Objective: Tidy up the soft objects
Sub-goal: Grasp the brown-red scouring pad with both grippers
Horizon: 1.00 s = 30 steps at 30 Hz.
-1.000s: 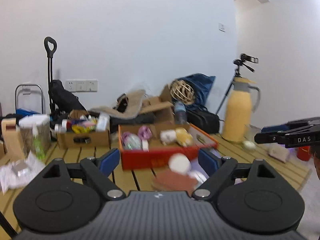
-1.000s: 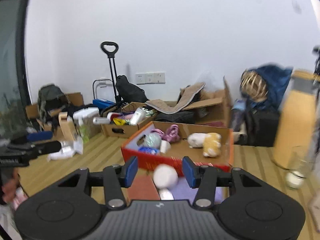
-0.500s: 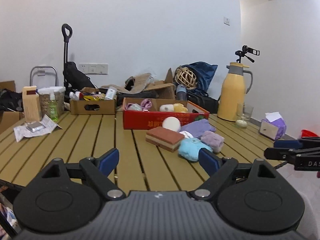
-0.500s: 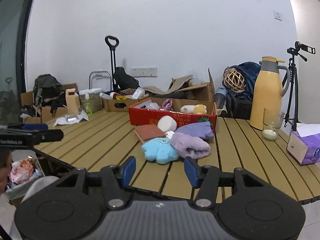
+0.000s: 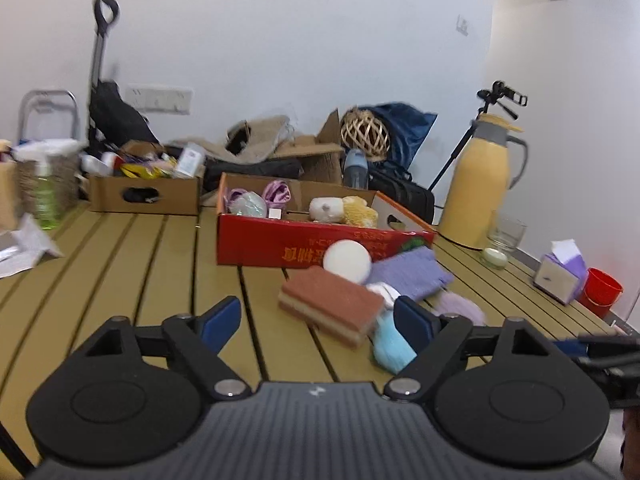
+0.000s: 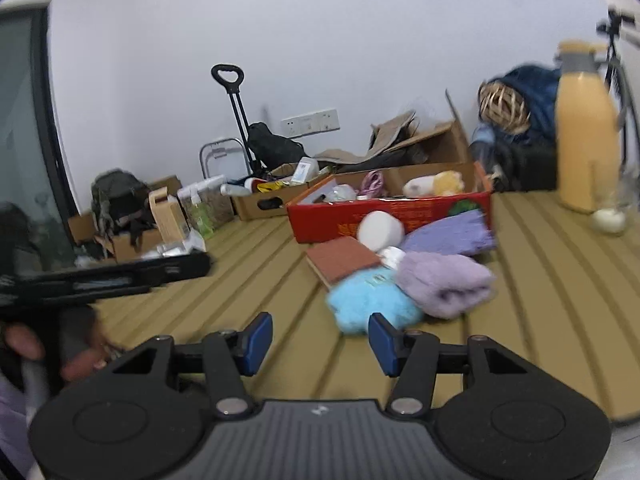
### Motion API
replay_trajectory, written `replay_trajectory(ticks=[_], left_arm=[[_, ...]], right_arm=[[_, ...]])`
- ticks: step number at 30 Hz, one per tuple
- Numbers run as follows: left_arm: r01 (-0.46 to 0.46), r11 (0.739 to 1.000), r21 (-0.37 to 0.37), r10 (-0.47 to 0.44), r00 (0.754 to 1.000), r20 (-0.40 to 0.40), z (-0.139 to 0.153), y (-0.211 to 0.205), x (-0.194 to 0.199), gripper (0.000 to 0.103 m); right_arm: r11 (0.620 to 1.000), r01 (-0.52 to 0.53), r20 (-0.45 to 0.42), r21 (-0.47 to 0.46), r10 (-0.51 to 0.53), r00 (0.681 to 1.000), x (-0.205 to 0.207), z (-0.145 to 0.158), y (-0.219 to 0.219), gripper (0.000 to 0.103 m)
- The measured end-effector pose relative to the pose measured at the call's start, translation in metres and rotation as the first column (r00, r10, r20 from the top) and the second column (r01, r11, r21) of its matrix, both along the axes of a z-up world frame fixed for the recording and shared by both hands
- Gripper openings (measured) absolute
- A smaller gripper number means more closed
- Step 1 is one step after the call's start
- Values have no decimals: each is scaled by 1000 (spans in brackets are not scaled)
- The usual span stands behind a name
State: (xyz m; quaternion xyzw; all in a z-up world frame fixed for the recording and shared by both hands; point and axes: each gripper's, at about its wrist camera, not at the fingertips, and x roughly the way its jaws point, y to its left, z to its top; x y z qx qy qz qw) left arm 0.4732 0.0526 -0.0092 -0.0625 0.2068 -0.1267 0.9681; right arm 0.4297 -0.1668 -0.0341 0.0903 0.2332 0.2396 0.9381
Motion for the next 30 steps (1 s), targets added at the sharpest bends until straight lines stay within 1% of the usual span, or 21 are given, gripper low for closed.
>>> replay_trajectory(ticks=[2,3,4,6,8,9,10,11,12,13,15,18,19,21,22,24,25,26,27,28,30], left_arm=[[16,1000,-13,-16,999,-32,-4,1,48,79],[17,1000,-16,-18,998,-54,-8,2,71,76],[31,999,-17,-32,997,-70,-13,2,92,75],[48,998,-46,-53,991,-122,-25,3,125,72],[82,993,-79,-96,978,-187,-39,5,150,61],[96,992,-85,-112,971,-209,-45,6,156,50],[100,991,-92,-119,965,-235,-50,9,158,40],[104,987,-124,-132,963,-236,-54,14,155,38],[92,984,-154,-127,963,-239,-55,21,150,32],[68,981,-183,-112,963,-244,-56,29,140,30],[2,980,-198,-51,970,-239,-57,40,115,30],[-36,966,-257,-25,973,-230,-57,55,86,30],[-46,965,-257,-9,978,-209,-56,58,81,33],[-54,972,-230,11,983,-185,-52,58,84,41],[-57,973,-225,14,982,-188,-53,57,89,42],[-49,974,-222,-1,976,-220,-56,53,99,42],[-50,979,-199,3,973,-231,-57,49,101,42],[-41,980,-194,-3,975,-222,-58,46,99,42],[-34,979,-202,-12,974,-225,-58,46,97,35],[-31,976,-217,-21,973,-231,-56,46,94,32],[-58,976,-210,10,975,-223,-49,45,81,31]], right_arm=[[997,-11,-50,73,15,999,33,-1,7,53],[997,-3,-75,80,9,997,51,-2,14,53],[999,9,-88,47,-4,996,65,-2,24,53],[998,26,-71,-48,-30,997,93,-4,47,53],[993,35,-103,-109,-46,994,122,-11,64,52],[992,45,-127,-118,-60,990,135,-15,69,52],[991,50,-149,-122,-68,986,147,-18,72,52],[990,50,-166,-129,-71,983,156,-21,76,52],[989,52,-184,-139,-77,980,165,-24,78,54],[988,55,-193,-143,-82,978,170,-27,79,54],[994,47,-197,-97,-65,978,178,-31,76,56],[999,-32,-158,7,32,987,179,-35,71,56],[999,-40,-145,24,43,989,179,-36,70,54],[999,-24,-159,31,29,987,183,-40,71,53],[1000,-8,-176,25,12,984,185,-43,72,47],[1000,14,-188,24,-9,982,186,-46,72,44],[999,28,-186,38,-20,982,185,-47,69,42],[998,37,-187,44,-28,982,185,-47,68,42],[998,37,-188,43,-29,982,184,-47,68,39],[999,30,-188,44,-21,982,184,-47,69,32],[998,16,-189,55,-5,982,183,-48,70,30]])
